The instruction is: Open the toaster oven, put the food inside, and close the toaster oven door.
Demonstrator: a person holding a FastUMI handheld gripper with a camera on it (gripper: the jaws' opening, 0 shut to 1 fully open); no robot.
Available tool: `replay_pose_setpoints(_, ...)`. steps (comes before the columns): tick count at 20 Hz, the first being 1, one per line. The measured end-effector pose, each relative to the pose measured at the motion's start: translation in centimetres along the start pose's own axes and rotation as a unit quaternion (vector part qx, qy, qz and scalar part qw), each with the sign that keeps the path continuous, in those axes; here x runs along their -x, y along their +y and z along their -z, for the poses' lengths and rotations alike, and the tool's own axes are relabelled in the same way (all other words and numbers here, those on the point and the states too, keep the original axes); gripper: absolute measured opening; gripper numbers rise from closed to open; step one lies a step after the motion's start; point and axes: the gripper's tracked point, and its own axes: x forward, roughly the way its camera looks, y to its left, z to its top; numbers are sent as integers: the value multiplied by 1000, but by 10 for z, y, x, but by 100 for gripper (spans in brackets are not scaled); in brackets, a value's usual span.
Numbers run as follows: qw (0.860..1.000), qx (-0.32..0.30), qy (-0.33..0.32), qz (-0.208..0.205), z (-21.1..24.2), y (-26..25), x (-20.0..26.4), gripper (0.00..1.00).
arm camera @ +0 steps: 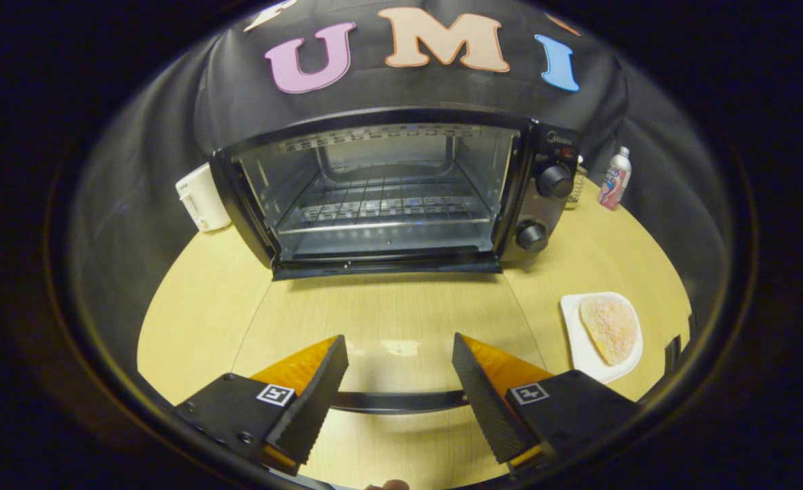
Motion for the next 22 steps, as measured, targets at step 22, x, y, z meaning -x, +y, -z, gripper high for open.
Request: replay_pose_setpoints(22, 951, -20, -289, 104, -260, -117, 120, 98)
